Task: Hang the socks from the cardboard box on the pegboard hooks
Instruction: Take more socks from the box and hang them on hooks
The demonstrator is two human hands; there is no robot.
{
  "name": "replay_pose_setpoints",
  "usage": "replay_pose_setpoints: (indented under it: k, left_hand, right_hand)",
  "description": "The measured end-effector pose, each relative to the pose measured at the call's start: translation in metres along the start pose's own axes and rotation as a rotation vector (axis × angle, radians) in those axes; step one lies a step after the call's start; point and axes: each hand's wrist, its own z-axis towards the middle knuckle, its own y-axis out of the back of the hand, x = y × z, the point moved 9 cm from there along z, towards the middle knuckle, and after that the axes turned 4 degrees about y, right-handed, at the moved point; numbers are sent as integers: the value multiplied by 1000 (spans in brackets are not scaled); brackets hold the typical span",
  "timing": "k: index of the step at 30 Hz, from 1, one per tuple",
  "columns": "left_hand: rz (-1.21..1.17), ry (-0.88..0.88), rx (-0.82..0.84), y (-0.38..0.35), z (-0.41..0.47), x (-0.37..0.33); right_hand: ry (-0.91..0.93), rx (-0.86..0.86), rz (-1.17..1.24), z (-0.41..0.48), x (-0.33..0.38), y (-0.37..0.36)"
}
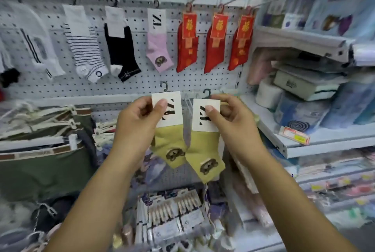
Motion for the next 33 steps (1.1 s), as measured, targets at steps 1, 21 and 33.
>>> replay_pose_setpoints:
  k: [1,21,33]
  left_hand:
    - [-7,-14,-23,4,11,-5]
    - [82,-213,-232,51,141,-55]
    - [130,-191,-167,69,181,-68]
  right_hand:
    - [11,2,-14,15,5,-4]
    - [216,-6,-85,231,33,-84]
    - [277,-113,-196,308,49,-104]
